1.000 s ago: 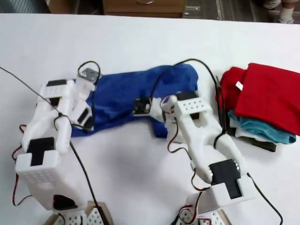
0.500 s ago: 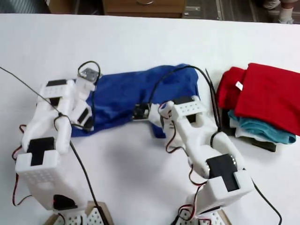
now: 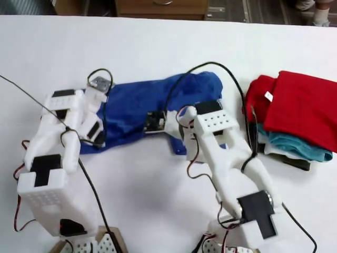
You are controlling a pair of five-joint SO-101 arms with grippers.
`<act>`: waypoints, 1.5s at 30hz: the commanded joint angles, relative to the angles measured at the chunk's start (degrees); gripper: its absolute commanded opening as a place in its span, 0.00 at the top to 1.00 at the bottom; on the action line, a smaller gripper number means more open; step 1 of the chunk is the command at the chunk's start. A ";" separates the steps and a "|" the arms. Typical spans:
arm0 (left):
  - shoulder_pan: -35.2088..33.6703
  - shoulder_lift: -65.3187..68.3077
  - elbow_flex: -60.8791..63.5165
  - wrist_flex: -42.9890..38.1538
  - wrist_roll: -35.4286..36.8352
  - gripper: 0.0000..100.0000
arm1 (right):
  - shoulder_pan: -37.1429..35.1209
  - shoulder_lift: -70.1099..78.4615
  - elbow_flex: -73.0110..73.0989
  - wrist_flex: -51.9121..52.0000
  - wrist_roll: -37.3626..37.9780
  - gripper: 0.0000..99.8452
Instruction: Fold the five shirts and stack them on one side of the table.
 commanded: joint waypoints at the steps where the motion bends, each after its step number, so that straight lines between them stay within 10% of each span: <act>1: 0.53 0.70 -0.48 -2.55 0.53 0.83 | 0.57 -1.54 -2.20 0.04 0.09 0.80; 45: 0.53 0.70 -0.57 -2.55 0.44 0.83 | -1.45 15.08 3.16 -19.56 -0.97 0.84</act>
